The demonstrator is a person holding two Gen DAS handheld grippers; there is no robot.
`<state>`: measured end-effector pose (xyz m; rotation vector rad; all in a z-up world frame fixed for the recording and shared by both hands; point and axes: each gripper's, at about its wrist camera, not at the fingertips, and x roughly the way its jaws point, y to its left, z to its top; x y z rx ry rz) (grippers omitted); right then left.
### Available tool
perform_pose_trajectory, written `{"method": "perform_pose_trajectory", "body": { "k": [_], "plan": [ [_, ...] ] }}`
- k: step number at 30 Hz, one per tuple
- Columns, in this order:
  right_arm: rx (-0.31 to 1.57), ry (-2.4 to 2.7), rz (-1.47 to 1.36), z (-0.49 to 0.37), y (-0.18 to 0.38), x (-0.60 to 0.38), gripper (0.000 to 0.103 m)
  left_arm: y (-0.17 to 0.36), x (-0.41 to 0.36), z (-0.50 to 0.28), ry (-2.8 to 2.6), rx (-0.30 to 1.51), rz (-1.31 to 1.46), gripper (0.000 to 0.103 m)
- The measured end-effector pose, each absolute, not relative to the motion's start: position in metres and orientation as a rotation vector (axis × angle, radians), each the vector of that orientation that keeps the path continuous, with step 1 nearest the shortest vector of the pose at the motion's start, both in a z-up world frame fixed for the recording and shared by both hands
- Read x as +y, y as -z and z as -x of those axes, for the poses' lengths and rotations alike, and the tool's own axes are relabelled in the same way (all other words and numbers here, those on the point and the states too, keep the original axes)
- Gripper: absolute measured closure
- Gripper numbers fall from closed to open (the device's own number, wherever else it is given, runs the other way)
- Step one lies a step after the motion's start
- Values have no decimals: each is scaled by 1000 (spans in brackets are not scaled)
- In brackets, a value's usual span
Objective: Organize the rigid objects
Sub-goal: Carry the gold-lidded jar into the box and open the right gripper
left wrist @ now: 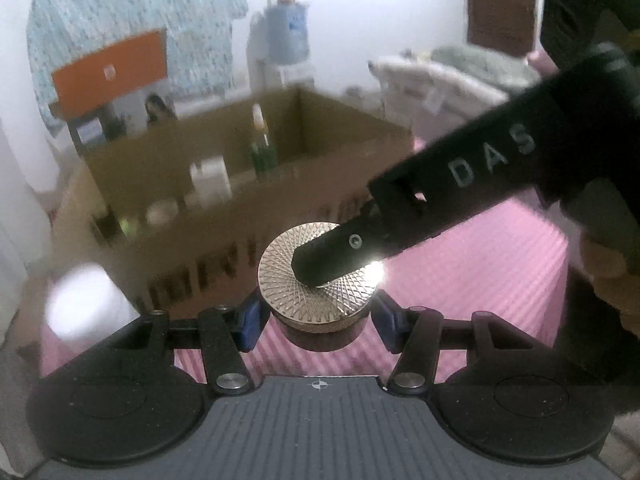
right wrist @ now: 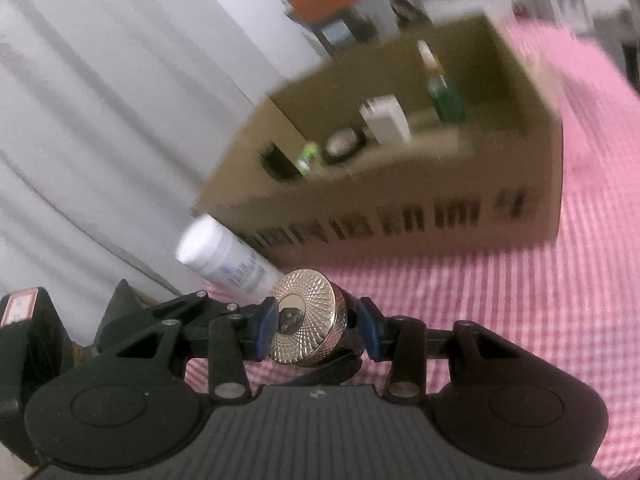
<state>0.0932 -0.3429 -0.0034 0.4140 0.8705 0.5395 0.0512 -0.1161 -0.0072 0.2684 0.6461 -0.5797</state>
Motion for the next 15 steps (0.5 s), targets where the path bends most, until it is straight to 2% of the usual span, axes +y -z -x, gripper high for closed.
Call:
{"method": "perform_pose_trajectory", "body": {
  "k": [9,15],
  "plan": [
    [674,-589,-270,-116,-73,-342,57,-61,-117,-85,547,547,-194,48],
    [710,-616,-253,-178,-83,-340,57,-69,-122,-148,530,654,-166,48]
  ]
}}
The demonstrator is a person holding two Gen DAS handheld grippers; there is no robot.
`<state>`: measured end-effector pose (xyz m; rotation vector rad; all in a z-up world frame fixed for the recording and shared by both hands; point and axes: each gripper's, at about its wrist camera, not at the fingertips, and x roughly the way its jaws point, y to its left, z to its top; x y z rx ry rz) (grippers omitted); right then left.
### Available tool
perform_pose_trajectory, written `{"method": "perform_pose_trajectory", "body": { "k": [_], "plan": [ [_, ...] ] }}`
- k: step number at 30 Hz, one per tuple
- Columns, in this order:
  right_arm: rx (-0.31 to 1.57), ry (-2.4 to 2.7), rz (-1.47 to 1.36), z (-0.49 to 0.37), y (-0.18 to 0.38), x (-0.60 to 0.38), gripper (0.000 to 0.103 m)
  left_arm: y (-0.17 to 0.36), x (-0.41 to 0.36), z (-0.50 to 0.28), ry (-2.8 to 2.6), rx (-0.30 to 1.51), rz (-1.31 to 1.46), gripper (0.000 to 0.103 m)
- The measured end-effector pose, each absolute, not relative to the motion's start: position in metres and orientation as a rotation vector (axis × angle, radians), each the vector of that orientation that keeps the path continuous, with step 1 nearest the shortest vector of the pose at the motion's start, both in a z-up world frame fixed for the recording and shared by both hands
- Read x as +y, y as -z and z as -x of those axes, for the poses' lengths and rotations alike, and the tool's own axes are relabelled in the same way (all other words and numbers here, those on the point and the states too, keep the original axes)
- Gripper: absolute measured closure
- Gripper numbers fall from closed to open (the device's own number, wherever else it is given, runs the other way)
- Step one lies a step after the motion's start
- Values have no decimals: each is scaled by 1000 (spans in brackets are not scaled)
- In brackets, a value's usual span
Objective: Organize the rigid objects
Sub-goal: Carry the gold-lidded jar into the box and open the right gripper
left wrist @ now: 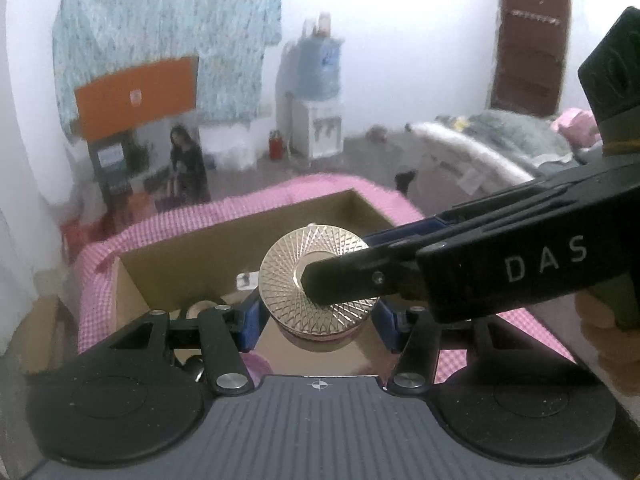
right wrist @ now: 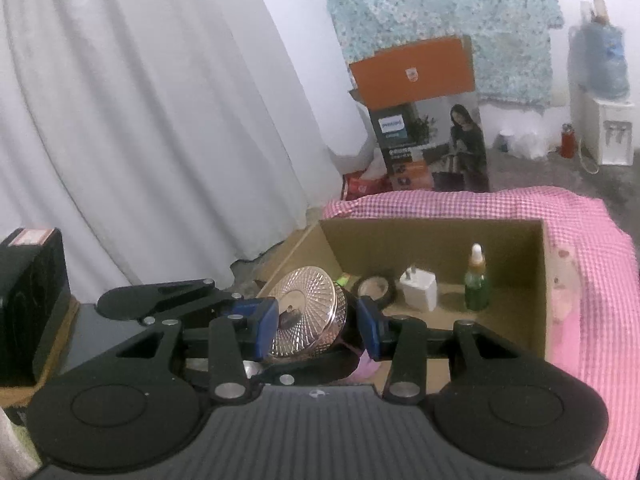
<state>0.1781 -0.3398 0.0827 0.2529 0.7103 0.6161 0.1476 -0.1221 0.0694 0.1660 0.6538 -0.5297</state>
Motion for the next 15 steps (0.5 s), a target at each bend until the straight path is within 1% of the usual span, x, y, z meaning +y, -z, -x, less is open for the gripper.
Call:
{"method": "perform_pose_trajectory", "body": {
  "k": [5,9,15],
  "plan": [
    [872,-613,-292,-249,-58,-339,57,-46,-128,-205,502,845,-142,48],
    [996,-595,-308,-288,-29,-339,57,-23,-135,-240,489,988,-121,48],
    [1105,-572,-309,-323,0,-339,56,0,-145,-268,461,1095,-131,48]
  ]
}}
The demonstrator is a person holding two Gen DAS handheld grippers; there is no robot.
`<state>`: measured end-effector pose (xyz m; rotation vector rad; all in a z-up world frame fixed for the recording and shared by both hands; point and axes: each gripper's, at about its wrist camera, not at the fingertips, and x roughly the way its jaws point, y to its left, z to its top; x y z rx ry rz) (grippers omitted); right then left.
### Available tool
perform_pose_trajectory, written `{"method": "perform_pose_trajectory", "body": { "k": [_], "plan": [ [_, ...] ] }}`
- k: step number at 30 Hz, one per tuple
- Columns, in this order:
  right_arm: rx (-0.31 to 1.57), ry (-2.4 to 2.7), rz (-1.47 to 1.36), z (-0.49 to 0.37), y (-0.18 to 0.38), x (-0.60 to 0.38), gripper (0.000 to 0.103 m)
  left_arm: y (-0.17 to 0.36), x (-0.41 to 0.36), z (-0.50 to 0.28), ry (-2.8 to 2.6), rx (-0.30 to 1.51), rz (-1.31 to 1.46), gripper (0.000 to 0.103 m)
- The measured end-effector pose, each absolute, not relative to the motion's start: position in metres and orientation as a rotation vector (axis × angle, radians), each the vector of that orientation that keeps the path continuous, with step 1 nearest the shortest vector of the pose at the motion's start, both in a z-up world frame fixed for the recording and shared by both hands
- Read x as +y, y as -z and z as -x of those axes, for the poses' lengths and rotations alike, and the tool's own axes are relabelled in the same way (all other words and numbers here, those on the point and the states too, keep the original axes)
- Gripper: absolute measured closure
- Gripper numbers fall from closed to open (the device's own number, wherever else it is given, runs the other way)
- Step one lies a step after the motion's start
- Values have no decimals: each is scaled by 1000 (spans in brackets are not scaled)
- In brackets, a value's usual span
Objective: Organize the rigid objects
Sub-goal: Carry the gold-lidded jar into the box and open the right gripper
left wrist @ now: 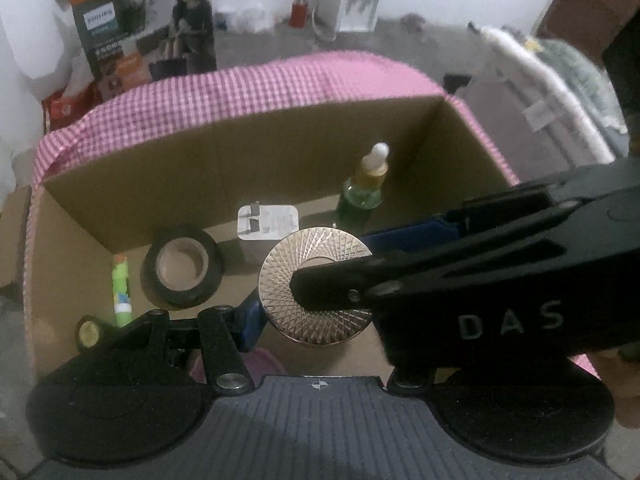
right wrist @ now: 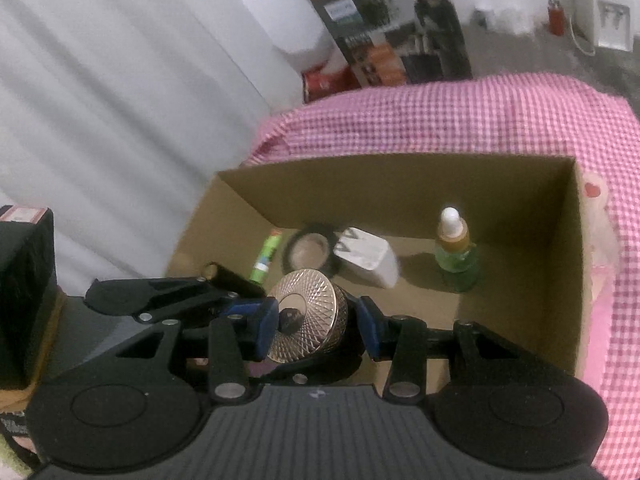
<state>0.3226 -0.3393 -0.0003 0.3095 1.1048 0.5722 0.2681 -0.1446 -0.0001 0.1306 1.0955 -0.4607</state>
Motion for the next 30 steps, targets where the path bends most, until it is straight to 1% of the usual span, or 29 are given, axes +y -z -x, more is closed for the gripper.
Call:
{"method": "perform_pose_trajectory", "body": {
  "k": [5,13,16,18,20,22,25,27,29,30],
  "plan": [
    [1172,-564,-339,-338,20,-340,56,14,-150,-285,429,1162,-144,48],
    [1231,-557,-350,-347,42,-334,56,35,-154,-296,405,1237,-165,48],
    [1239,-547,-354,-350,49,-331,56,34,-152,-297,405,1246,-157,45],
    [1230,-539,-344,-348,46,-332,55,29,-152,-293,409,1219,-164,42],
    [1213,-534,-344,-346,42,-334,53,21,-155,-292,407,1184,-176,35],
    [1187,-531,-342,-341,34,-336,51,10,-153,-286,408,1153,-177,31],
    [1127,-533,-356,-327,15,-344,47,-11,-148,-272,419,1106,-173,29],
    [1078,-532,-368,-313,0,-351,46,-26,-144,-259,426,1067,-171,24],
    [1022,-541,-372,-293,-16,-357,46,-40,-138,-243,441,1019,-169,17],
    [994,-546,-378,-281,-24,-360,44,-48,-134,-230,445,990,-162,16]
  ]
}}
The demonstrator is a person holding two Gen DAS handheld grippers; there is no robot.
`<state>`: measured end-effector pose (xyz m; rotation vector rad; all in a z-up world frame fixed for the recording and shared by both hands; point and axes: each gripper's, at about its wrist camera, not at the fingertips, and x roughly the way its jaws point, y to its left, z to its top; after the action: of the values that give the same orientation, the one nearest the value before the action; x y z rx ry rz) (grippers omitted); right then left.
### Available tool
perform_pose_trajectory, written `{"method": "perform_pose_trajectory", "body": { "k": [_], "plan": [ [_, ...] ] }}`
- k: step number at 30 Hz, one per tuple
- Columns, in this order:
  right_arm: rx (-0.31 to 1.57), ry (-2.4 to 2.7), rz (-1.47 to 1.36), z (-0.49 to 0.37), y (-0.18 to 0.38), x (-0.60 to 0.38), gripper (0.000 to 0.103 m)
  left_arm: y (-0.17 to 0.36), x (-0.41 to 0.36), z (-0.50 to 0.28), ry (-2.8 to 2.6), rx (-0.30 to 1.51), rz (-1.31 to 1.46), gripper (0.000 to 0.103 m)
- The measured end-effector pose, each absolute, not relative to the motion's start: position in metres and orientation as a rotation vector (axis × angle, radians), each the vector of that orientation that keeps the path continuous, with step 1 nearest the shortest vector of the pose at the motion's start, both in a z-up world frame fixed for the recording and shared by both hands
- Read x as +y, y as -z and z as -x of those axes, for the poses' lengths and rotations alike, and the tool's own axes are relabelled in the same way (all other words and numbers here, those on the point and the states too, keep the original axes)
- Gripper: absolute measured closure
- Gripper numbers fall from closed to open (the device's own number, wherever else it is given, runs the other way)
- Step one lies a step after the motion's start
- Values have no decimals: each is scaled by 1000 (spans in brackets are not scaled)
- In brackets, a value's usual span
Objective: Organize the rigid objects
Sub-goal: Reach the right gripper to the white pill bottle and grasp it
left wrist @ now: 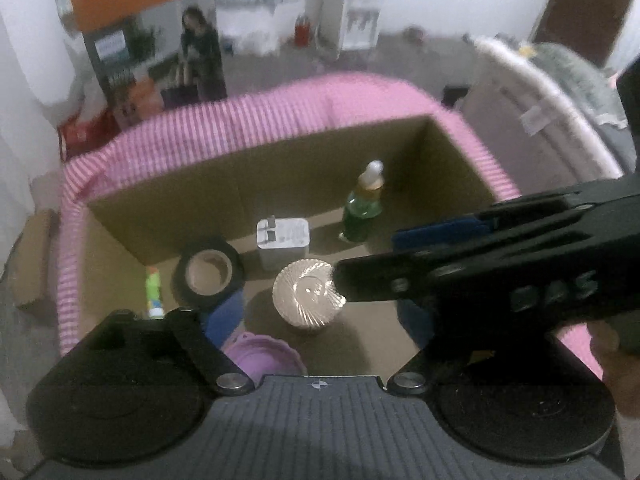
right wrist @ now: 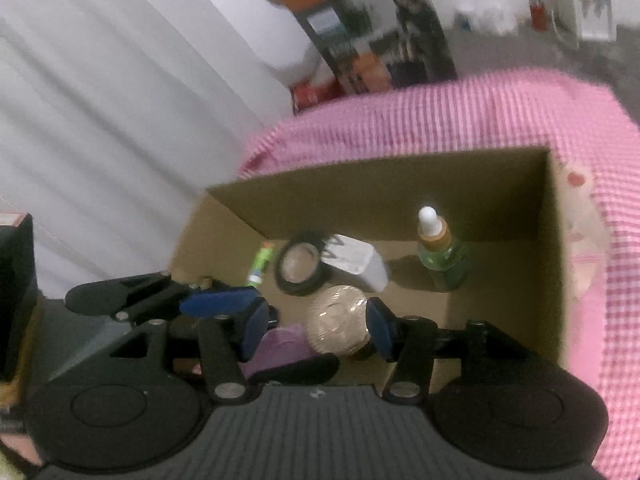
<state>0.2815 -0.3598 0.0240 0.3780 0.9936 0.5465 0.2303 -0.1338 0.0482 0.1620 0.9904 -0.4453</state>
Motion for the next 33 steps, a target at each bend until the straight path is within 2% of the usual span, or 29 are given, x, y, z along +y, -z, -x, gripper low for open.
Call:
{"method": "perform_pose_trajectory", "body": {
  "k": [7,13,17,25,28,33],
  "plan": [
    [799,-619,-430,-190,-61,-378,24,-83,-100,-146,473,824,-123,6],
    [750,-679,-480,-132,-52,-371,12,-79,-72,-73,373,640,-142,4],
    [761,-682,-490,-112,-35,-353,12,-57,-60,-48,281,557,-184,1],
    [833,-680,-496,-128,-4,-307,12,-1,-46,-73,191,649,-157,3],
    [865,-691,-512,-139,3,-291,13,13,-45,-85,179,673,-158,8],
    [898,-694,-511,-159,12,-266,16,27,-41,-101,163,710,-152,21]
  ]
}}
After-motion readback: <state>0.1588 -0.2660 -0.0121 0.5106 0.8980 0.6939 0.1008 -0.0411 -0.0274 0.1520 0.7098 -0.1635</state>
